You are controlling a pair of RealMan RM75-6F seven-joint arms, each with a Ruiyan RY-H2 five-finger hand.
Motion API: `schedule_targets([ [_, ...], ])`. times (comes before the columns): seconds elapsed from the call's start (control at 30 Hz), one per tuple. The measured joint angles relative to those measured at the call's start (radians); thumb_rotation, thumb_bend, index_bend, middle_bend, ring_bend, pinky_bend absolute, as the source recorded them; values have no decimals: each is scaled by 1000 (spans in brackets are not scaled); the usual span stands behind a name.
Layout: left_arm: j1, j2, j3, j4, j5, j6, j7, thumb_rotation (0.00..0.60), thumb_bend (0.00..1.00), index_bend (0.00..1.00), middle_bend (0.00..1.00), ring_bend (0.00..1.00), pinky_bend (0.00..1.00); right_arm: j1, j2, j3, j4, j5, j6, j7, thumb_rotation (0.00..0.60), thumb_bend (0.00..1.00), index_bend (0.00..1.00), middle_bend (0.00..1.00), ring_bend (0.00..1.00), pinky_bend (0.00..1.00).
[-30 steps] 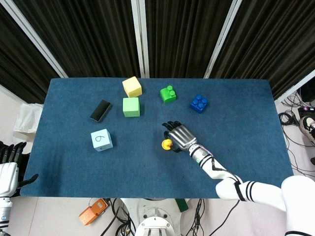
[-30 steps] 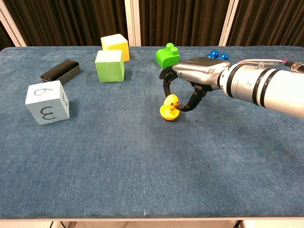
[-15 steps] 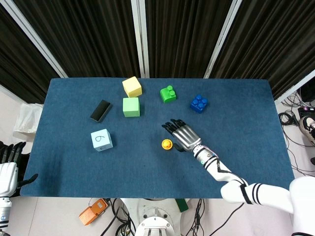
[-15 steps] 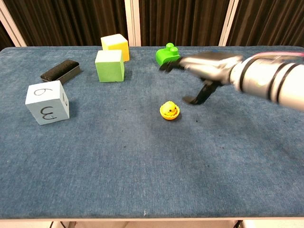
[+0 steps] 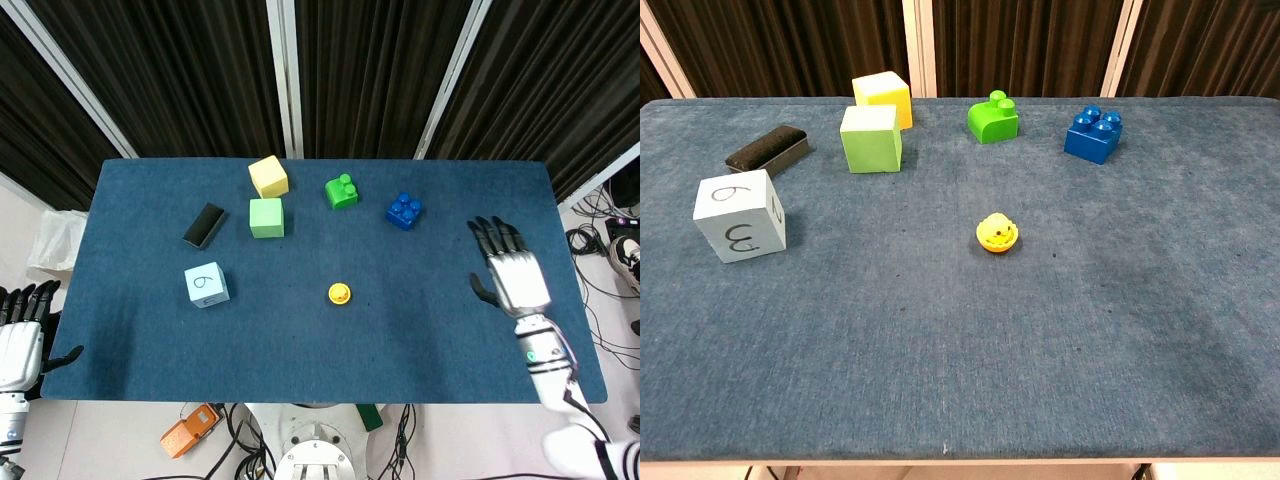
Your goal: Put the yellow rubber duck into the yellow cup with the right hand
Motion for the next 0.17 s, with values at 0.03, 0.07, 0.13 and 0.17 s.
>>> schedule_targets([
  [0.03, -2, 0, -1, -2, 1, -1, 2, 600, 29, 66, 72, 47, 0, -31, 12, -13, -4, -14, 32, 25, 600, 508, 57, 85, 1, 122],
  [0.07, -4, 0, -2, -3, 1, -2, 4, 600, 29, 66, 72, 48, 0, -72, 25, -29, -7, -33, 73, 56, 600, 508, 56, 83, 0, 118],
  [0.13, -8, 1, -4, -8, 1, -5, 9, 600, 29, 66, 72, 47, 0, -127, 37, -52, -9, -61, 129, 95, 600, 508, 55, 83, 0, 114],
  [0.17, -10, 1, -4, -10, 1, -6, 11, 600, 29, 66, 72, 47, 0, -159, 42, -66, -7, -80, 159, 117, 600, 508, 55, 83, 0, 113],
])
